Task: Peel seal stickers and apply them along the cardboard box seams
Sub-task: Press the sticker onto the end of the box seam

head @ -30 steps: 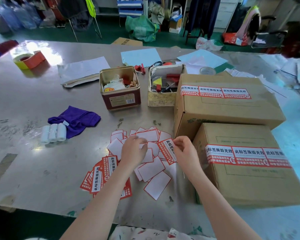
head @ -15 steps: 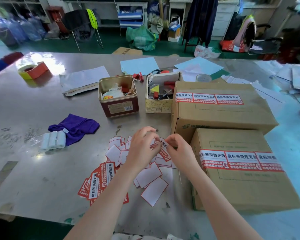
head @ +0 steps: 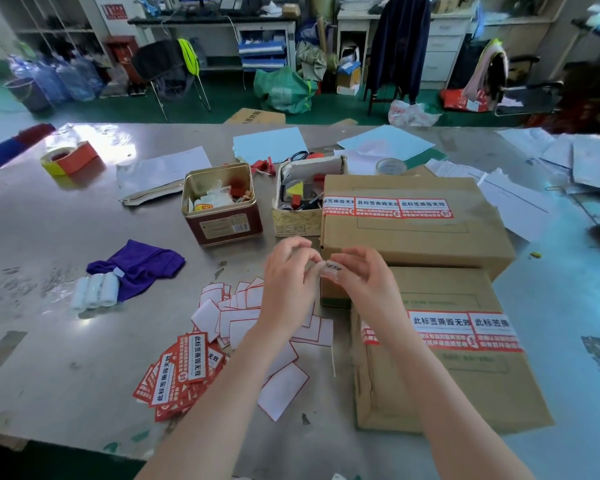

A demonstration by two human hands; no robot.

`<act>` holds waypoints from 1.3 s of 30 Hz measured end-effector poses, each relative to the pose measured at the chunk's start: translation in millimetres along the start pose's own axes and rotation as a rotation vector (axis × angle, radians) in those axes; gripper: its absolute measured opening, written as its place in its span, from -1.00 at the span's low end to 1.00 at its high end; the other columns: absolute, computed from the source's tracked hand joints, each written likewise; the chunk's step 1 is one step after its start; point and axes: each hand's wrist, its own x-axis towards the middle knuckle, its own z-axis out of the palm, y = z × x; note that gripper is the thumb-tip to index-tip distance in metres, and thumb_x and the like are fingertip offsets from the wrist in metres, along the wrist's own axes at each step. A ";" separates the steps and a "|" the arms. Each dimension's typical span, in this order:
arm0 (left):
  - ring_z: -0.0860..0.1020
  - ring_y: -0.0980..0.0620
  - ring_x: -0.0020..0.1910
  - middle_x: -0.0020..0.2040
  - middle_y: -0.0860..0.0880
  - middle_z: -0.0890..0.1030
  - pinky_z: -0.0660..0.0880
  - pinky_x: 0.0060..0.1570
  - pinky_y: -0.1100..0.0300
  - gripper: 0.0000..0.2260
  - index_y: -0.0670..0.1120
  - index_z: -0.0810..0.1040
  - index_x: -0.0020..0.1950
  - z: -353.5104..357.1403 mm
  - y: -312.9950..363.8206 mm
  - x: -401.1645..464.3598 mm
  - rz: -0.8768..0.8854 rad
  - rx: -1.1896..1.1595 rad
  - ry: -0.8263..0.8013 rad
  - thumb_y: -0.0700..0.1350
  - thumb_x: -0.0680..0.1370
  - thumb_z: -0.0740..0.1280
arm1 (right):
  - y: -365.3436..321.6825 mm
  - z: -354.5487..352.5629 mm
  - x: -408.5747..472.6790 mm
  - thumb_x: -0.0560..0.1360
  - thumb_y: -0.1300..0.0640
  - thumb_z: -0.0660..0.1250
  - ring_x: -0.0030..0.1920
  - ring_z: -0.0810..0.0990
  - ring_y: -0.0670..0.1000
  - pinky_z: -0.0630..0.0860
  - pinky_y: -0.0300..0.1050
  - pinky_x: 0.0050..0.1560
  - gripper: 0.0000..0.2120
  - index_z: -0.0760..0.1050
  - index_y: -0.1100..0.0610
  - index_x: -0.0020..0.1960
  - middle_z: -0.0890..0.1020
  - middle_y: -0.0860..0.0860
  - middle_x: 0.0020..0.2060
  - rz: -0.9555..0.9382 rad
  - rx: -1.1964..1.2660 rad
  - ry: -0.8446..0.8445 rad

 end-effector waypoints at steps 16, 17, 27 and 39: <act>0.60 0.05 -0.05 -0.09 -0.03 0.64 0.50 0.05 0.14 -0.92 -0.09 0.49 -0.04 59.4 108.5 27.6 -0.755 -0.899 -0.203 -0.09 0.56 0.29 | 16.7 -131.2 14.5 0.56 0.03 0.21 -0.27 0.55 -0.03 0.45 -0.13 -0.23 -0.72 0.56 0.19 -0.17 0.62 0.00 -0.33 0.006 -0.045 0.267; 0.59 0.06 -0.05 -0.09 -0.03 0.64 0.49 0.04 0.14 -0.92 -0.10 0.48 -0.03 61.1 107.9 29.0 -0.733 -0.880 -0.196 -0.09 0.56 0.29 | 16.7 -133.6 15.8 0.57 0.05 0.21 -0.29 0.53 -0.04 0.43 -0.16 -0.25 -0.73 0.55 0.16 -0.20 0.60 -0.03 -0.36 0.000 -0.063 0.278; 0.57 0.13 -0.08 -0.07 0.02 0.61 0.48 -0.11 0.29 -0.95 -0.06 0.46 -0.02 119.6 152.9 59.6 -0.628 -0.759 -0.173 -0.10 0.56 0.29 | 35.1 -198.7 44.3 0.50 -0.07 0.28 -0.25 0.57 0.00 0.50 -0.01 -0.17 -0.75 0.50 0.08 -0.23 0.63 0.00 -0.30 0.069 0.024 0.319; 0.56 0.03 0.05 0.04 -0.07 0.58 0.53 0.02 0.19 -0.92 -0.06 0.46 0.03 172.8 148.1 113.0 -0.480 -0.582 -0.157 -0.12 0.55 0.29 | 31.7 -223.8 111.6 0.51 0.00 0.28 -0.39 0.57 -0.02 0.50 -0.02 -0.23 -0.78 0.44 0.09 -0.25 0.59 0.00 -0.36 0.075 -0.033 0.471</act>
